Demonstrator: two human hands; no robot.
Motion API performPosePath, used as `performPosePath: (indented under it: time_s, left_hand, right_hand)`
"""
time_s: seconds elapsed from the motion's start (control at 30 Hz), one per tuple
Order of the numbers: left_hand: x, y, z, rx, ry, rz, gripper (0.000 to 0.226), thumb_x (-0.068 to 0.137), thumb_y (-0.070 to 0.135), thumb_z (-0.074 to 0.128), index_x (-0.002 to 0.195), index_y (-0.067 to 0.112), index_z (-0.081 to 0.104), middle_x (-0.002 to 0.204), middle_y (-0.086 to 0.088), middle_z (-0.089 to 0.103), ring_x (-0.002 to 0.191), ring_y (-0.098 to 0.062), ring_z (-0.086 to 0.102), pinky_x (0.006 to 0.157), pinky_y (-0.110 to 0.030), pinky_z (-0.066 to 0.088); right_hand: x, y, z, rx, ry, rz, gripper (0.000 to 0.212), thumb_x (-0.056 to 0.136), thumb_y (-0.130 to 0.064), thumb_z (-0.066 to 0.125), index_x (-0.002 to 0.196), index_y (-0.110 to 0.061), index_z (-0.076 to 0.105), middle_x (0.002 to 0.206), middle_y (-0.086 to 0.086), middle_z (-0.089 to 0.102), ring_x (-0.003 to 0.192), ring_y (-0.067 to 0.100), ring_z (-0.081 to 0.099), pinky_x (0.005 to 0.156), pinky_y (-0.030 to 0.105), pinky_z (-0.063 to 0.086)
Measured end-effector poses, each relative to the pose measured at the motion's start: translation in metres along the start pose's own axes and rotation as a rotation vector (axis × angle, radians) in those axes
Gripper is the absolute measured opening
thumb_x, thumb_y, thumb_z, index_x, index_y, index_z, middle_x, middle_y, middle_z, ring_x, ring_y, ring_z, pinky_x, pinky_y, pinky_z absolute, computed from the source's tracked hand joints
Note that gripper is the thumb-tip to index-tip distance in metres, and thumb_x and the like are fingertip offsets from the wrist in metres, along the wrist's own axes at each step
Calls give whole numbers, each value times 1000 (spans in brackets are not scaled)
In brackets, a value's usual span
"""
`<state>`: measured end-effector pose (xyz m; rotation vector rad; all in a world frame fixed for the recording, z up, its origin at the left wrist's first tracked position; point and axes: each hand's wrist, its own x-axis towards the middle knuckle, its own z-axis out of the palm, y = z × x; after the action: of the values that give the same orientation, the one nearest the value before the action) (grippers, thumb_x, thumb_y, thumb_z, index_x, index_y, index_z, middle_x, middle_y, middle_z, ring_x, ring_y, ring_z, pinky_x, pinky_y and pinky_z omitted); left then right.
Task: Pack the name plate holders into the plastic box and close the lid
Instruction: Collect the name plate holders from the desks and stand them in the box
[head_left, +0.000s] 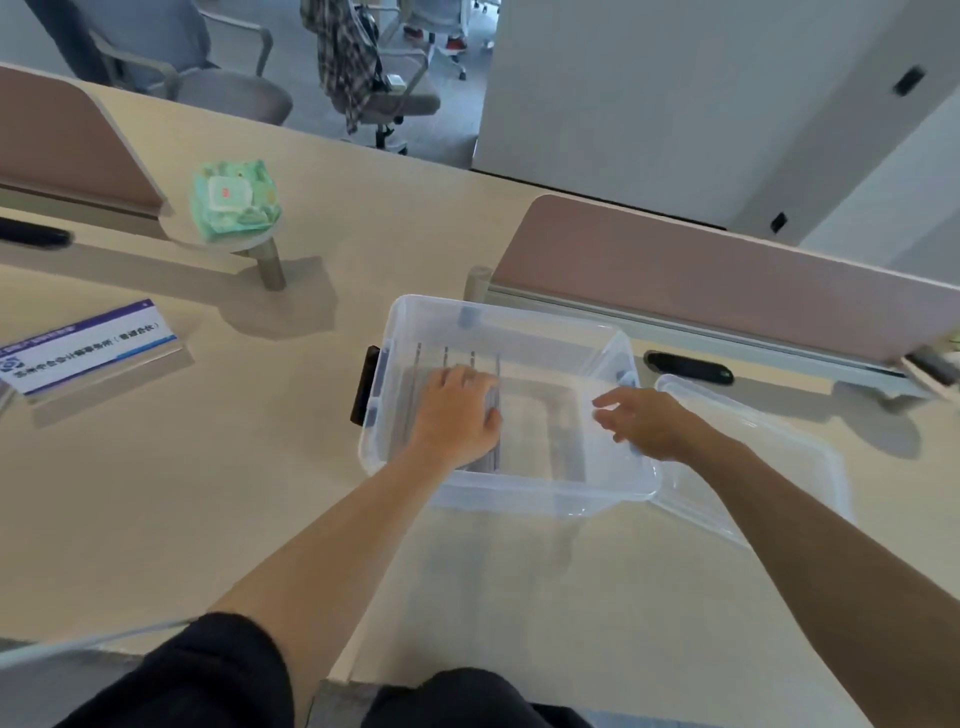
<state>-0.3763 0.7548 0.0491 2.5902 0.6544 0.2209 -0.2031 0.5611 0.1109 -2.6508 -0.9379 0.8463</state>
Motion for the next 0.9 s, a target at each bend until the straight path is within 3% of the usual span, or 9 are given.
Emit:
performPosePath:
  time_s: [0.1, 0.3, 0.47, 0.7, 0.9]
  left_hand:
    - [8, 31, 12, -131, -84, 44, 44, 92, 29, 55, 134, 16, 53, 133, -9, 53, 125, -31, 46, 106, -41, 36]
    - [15, 96, 45, -255, -219, 92, 34, 94, 28, 52, 127, 22, 56, 110, 3, 66, 103, -20, 61, 88, -34, 50]
    - [27, 154, 76, -260, -304, 95, 31, 95, 31, 51, 125, 26, 59, 88, 13, 62, 87, -16, 63, 85, -37, 55]
    - [40, 209, 96, -228, -257, -53, 18, 94, 27, 55, 103, 25, 69, 86, 13, 66, 78, -14, 63, 75, -33, 55]
    - [18, 181, 63, -202, -84, -231, 18, 94, 27, 56, 108, 24, 67, 92, 10, 65, 88, -16, 65, 83, -34, 54]
  right_hand:
    - [-25, 24, -14, -56, 59, 49, 23, 97, -39, 53, 112, -28, 67, 109, -3, 69, 85, 14, 66, 85, 35, 51]
    - [-59, 85, -28, -11, 137, 112, 25, 98, -37, 54, 95, -19, 70, 82, -3, 72, 75, 12, 68, 80, 38, 57]
    - [-68, 151, -36, 139, 156, 139, 25, 97, -36, 57, 85, -17, 68, 78, -1, 70, 74, 15, 68, 74, 33, 54]
    - [-43, 207, -45, 260, 140, 22, 29, 96, -35, 58, 84, -11, 69, 76, -1, 66, 70, 18, 62, 68, 32, 52]
    - [-9, 148, -53, 235, 39, -250, 26, 95, -34, 58, 83, -15, 69, 77, -2, 67, 68, 14, 61, 65, 29, 49]
